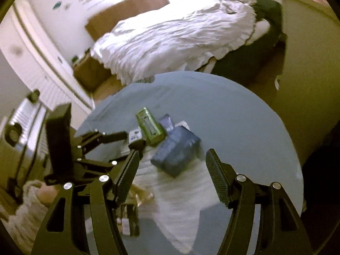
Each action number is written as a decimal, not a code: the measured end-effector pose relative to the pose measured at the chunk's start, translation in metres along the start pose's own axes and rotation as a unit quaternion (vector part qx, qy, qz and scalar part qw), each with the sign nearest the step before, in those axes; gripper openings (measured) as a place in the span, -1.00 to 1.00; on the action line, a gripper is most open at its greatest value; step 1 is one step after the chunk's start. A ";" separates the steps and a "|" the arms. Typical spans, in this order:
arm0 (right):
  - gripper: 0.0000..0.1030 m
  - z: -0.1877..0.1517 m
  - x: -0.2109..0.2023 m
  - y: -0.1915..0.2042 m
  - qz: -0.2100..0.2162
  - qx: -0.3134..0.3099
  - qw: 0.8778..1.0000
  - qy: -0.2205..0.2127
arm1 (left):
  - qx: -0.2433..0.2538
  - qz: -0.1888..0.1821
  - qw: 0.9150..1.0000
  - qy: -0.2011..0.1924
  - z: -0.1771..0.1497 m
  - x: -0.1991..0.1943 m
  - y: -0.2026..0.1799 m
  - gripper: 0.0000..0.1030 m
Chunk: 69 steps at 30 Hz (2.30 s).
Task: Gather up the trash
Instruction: 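Grasp the clear labelled lid with the left tool while the right grasps the green Doublemint pack, then carry both items to the black bin and open both tools to drop them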
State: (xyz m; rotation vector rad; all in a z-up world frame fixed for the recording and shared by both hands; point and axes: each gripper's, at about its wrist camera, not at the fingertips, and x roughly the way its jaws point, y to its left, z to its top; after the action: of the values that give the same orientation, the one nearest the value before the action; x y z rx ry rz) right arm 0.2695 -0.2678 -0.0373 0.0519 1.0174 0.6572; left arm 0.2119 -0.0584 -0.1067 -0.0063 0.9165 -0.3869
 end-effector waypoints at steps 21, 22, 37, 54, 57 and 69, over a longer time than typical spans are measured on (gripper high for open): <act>-0.18 0.037 0.144 0.071 -0.064 -0.161 0.982 0.068 | -0.074 -0.012 0.996 -0.042 -0.031 -0.040 0.043 -0.40; -0.27 0.035 0.145 0.073 -0.077 -0.170 0.980 0.066 | -0.073 -0.010 0.996 -0.042 -0.032 -0.040 0.042 -0.38; -0.36 0.007 0.011 0.044 0.054 -0.032 0.997 -0.033 | -0.010 0.044 0.999 -0.016 -0.024 -0.024 0.020 0.04; -0.38 -0.113 -0.152 -0.114 0.002 0.176 0.965 -0.196 | 0.045 -0.057 0.990 -0.122 0.023 -0.080 -0.083 0.03; -0.38 -0.140 -0.176 -0.155 -0.012 0.231 0.945 -0.231 | 0.070 -0.105 0.984 -0.124 0.041 -0.071 -0.132 0.04; -0.38 -0.209 -0.204 -0.246 -0.042 0.331 0.902 -0.273 | 0.115 -0.227 0.965 -0.066 0.082 0.018 -0.287 0.04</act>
State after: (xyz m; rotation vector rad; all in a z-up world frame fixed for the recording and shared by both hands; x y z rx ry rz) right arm 0.1496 -0.6283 -0.0754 0.7485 0.6466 0.1647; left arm 0.1926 -0.3443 -0.0216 -0.0295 0.7278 -0.9087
